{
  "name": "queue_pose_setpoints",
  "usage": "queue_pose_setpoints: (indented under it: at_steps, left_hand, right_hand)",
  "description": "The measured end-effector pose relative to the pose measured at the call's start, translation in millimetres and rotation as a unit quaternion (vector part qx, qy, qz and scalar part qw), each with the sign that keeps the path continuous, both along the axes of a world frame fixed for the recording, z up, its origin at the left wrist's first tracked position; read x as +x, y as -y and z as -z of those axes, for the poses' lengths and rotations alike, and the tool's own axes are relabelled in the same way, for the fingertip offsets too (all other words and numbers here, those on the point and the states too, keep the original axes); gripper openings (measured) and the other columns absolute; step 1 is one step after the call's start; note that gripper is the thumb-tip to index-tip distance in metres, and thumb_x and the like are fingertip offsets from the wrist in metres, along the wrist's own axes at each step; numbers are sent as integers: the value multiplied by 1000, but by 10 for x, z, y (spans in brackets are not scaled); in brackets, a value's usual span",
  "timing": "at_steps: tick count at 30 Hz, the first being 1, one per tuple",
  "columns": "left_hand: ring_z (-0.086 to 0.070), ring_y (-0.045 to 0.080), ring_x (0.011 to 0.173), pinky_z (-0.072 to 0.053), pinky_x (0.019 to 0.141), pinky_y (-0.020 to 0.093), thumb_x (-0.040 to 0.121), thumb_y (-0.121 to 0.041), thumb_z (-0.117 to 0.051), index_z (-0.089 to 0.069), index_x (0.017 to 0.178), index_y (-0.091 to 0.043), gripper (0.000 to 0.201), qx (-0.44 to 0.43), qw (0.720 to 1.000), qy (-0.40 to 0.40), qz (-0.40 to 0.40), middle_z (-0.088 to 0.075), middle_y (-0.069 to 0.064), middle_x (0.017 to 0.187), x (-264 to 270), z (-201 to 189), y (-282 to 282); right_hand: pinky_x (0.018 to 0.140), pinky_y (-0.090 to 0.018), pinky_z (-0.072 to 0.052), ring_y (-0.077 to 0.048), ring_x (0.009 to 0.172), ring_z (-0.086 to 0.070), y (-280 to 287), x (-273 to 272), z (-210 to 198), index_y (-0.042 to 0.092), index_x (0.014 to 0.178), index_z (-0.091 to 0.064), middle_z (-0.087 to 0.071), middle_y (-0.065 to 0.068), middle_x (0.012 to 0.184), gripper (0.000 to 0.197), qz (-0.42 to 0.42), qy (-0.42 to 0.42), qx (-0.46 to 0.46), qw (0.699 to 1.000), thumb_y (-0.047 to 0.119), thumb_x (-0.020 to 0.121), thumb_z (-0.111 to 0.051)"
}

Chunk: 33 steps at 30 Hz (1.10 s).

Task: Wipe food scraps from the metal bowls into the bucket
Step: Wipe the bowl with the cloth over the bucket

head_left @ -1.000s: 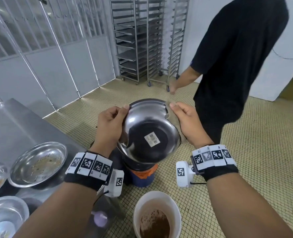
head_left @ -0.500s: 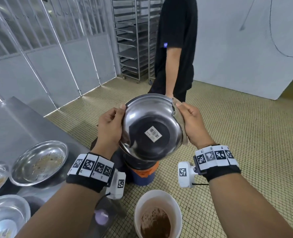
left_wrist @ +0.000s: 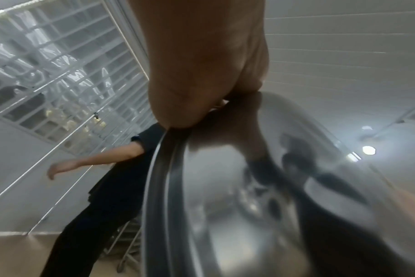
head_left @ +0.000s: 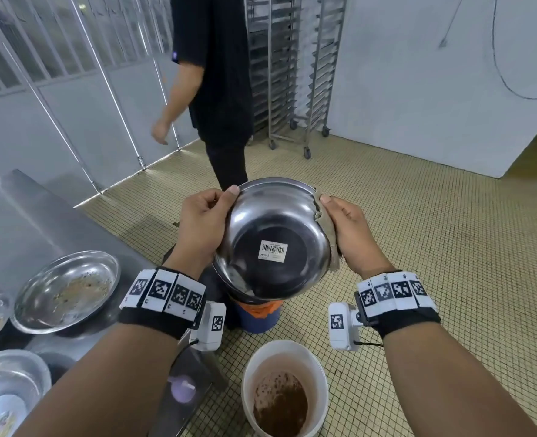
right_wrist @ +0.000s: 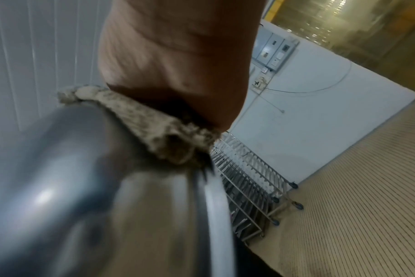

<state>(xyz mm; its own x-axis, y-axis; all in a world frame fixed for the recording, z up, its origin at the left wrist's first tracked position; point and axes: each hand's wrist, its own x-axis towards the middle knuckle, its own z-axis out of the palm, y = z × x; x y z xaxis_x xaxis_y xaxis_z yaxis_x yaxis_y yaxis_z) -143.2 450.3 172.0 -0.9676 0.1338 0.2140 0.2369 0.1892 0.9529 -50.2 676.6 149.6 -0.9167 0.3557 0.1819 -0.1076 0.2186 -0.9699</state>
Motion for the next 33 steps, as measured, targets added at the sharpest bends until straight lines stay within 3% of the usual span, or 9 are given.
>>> queue_pose_setpoints:
  at_steps: [2,5,8,12,15,19,23,27,33]
  left_hand:
    - [-67,27,63,-58,68,48,100,-39,-65,-75,81,-11,36,-20,1000,-5,14,-72,9,70,25,36,-16]
    - [-69,26,66,-59,70,46,102,-40,-62,-76,83,-11,37,-66,996,-39,47,-71,7,69,129,19,-70]
    - [-61,18,58,-53,63,39,101,-36,-64,-73,78,-7,38,0,999,-27,23,-67,7,65,98,44,-57]
    - [-58,21,61,-52,63,39,102,-36,-63,-71,72,-15,38,108,994,29,-19,-64,6,64,67,152,-18]
    - [-55,10,56,-48,59,27,105,-33,-58,-70,80,-7,38,8,1000,-4,11,-62,1,62,114,175,-16]
    - [-59,-3,52,-46,52,11,101,-29,-65,-73,82,-17,24,-68,994,-47,71,-67,-2,66,173,82,-73]
    - [-61,2,52,-49,53,17,97,-35,-71,-73,74,-16,30,-46,997,-39,48,-67,-4,60,154,42,-88]
    - [-64,25,60,-56,64,42,96,-43,-71,-73,73,-13,38,28,999,19,-5,-70,12,68,87,152,-22]
    - [-63,16,59,-55,64,39,100,-41,-65,-74,80,-11,37,-54,997,-7,56,-70,7,67,169,122,-101]
  right_hand:
    - [71,-42,-53,-24,65,-59,-6,10,-25,-7,96,-65,-63,-20,75,55,1,6,9,1000,45,104,-50]
    - [64,-33,-50,-15,60,-57,-4,-13,-166,-2,92,-68,-64,-9,73,46,-13,6,60,998,40,104,-54]
    - [60,-30,-49,-15,58,-55,-22,-15,-207,3,86,-70,-62,-5,71,42,-5,-11,54,998,38,103,-55]
    - [65,-35,-53,-23,63,-60,-28,41,-101,11,86,-72,-66,-7,72,40,19,-18,-52,998,41,105,-51]
    - [64,-35,-53,-22,61,-60,-50,68,-83,9,84,-70,-66,-6,72,43,24,-13,-17,999,41,105,-52]
    - [55,-26,-47,-9,53,-53,-10,49,-159,10,75,-67,-62,6,64,40,-12,12,107,994,37,103,-57]
    - [56,-25,-45,-13,55,-52,45,66,-43,7,74,-64,-57,1,63,41,-9,-13,76,997,35,103,-58]
    - [63,-34,-52,-24,60,-57,37,147,98,-8,87,-62,-60,-11,69,52,30,-4,-13,999,40,106,-50]
    - [60,-40,-49,-22,59,-55,-70,117,-23,-2,85,-66,-62,-16,71,49,16,-7,57,998,42,103,-56]
